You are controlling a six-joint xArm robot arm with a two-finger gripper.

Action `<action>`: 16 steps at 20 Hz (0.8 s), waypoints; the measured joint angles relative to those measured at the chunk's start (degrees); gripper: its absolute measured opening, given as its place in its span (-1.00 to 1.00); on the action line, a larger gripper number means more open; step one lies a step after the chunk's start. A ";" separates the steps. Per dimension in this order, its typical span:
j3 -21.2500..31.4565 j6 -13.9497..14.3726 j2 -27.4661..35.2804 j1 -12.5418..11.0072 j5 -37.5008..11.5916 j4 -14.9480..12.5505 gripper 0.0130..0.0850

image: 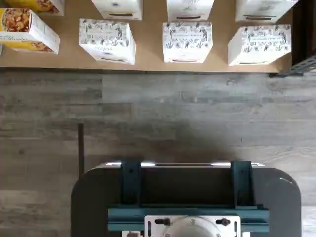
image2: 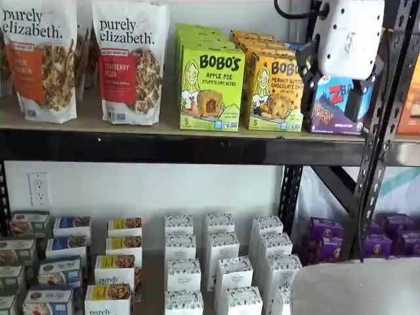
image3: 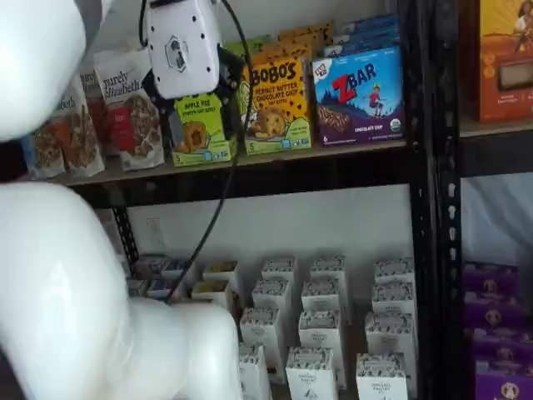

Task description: Pick the green box on the top shelf, the fourth from the left

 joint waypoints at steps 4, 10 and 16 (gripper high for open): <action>1.98 -5.18 -2.04 -8.84 -2.57 9.77 1.00; 1.85 -5.00 -1.88 -8.51 -2.44 9.76 1.00; 3.01 -1.99 -2.88 -3.72 -5.86 6.20 1.00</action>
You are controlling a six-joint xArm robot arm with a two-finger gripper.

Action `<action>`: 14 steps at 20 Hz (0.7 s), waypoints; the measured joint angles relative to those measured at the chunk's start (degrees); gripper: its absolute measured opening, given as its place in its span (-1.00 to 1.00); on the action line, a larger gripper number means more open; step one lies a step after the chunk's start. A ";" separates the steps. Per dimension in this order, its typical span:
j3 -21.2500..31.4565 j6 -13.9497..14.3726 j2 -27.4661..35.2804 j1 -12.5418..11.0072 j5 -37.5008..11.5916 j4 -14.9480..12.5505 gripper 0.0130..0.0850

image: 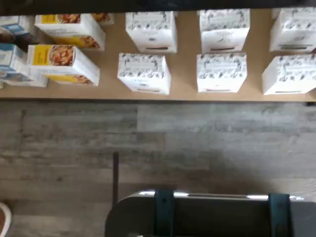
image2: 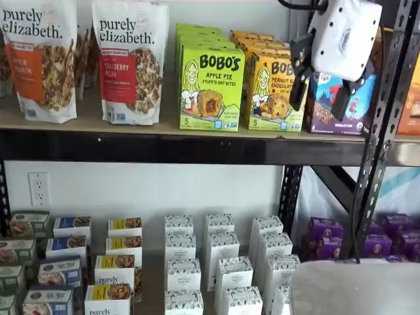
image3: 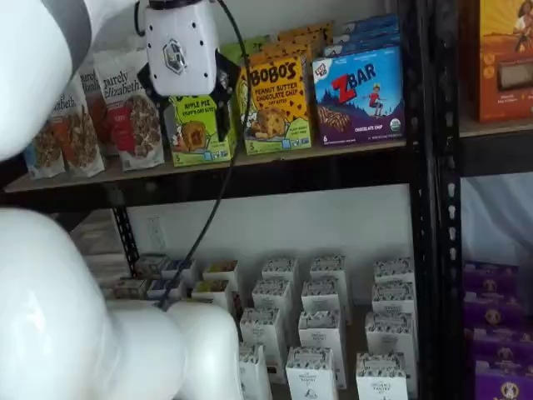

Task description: Pick the green box on the top shelf, the fourth from the left

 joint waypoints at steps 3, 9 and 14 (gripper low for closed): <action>0.43 2.15 -0.07 2.77 -1.56 -1.56 1.00; 0.59 6.59 0.56 8.48 -4.92 -5.44 1.00; -0.32 7.06 2.35 8.98 -7.01 -5.43 1.00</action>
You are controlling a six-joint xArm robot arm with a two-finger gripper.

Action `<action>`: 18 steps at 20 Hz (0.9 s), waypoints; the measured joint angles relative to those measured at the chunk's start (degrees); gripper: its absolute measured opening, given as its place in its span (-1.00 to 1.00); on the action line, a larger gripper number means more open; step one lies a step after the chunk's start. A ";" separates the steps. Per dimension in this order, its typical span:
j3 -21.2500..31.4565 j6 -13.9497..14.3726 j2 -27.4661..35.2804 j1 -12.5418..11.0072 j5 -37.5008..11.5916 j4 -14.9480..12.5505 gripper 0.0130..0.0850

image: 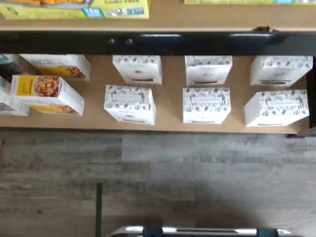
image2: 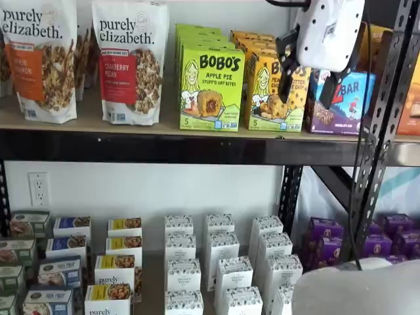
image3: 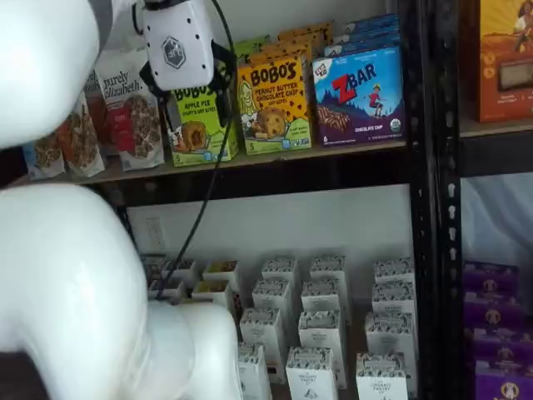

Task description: Pick the green box on the top shelf, the fourth from the left

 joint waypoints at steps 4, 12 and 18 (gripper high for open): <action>-1.14 0.03 2.26 0.11 -2.10 0.28 1.00; -5.27 0.13 8.53 0.52 -5.24 -0.96 1.00; -9.10 1.13 13.52 1.62 -6.91 -0.49 1.00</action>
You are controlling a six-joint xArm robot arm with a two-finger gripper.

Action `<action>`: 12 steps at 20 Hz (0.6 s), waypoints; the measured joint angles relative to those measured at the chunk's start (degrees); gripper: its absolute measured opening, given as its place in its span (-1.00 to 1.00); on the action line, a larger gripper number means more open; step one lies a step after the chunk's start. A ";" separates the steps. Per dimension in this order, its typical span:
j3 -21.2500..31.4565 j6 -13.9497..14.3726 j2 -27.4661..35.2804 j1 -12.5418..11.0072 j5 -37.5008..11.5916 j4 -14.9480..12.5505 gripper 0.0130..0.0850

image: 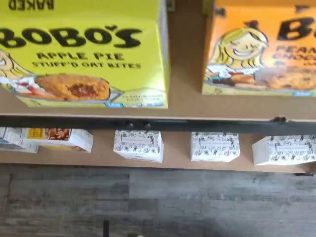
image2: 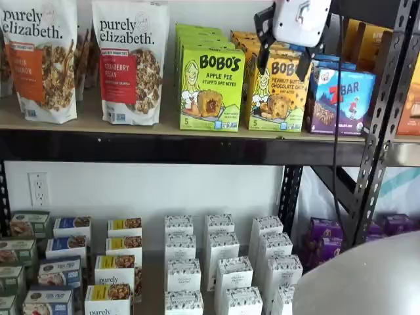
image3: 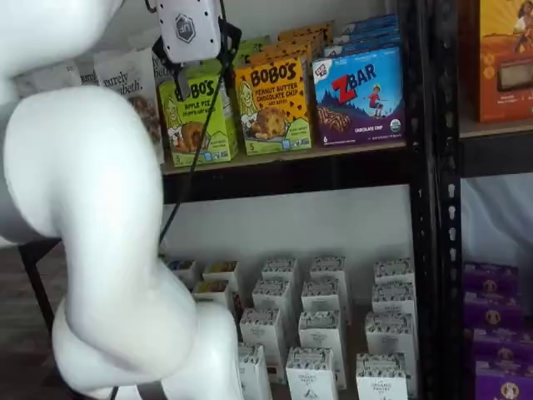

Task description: Pick the green box on the top shelf, the fourth from the left

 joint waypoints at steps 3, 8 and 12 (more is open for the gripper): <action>-1.65 1.15 2.30 1.23 -0.73 -0.13 1.00; -4.51 2.51 5.83 2.63 -1.84 0.53 1.00; -6.99 3.42 8.65 3.55 -1.84 0.84 1.00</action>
